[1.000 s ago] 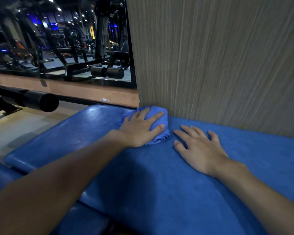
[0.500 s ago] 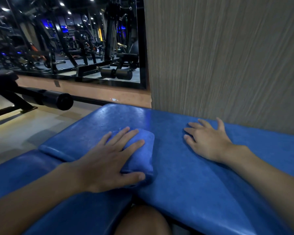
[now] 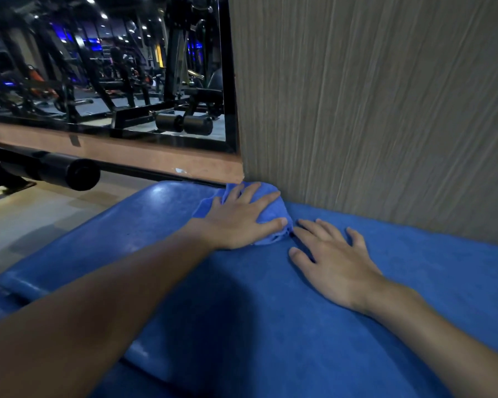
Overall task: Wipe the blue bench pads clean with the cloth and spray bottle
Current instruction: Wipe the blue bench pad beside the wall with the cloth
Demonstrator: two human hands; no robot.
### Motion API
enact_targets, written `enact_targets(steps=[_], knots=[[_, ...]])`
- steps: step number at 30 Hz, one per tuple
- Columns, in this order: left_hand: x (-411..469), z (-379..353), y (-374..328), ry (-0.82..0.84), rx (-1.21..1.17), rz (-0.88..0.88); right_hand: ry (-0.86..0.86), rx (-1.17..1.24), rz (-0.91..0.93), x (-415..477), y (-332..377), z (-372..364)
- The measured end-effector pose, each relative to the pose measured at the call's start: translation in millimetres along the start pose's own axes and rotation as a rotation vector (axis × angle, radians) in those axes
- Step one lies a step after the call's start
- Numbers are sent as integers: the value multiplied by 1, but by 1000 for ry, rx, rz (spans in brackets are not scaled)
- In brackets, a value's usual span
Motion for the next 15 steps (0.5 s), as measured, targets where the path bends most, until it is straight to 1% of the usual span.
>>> enact_targets(steps=[3,7,10,14,15], knots=[[3,-2,2,-11,2,-3,3,17,-6,1,-1,-1],[-25,4,2,-6,19,-1,-9,27,-29,1,-3,-1],[-68,10,2,29,54,-13,-3,28,-34,1,-2,-1],[-139,23,3,4,91,-26,3,29,-32,-1,-2,1],[-155,27,3,20,108,-26,9,30,-29,-2,-2,2]])
Point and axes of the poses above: each hand's wrist, its own x-axis towards the middle knuckle, its own z-axis out of the back of the hand, y = z × x, the point moved 3 cm from there along x, towards the middle knuckle, and after that the axes turned 5 degrees about -x, right-handed, at the moved point
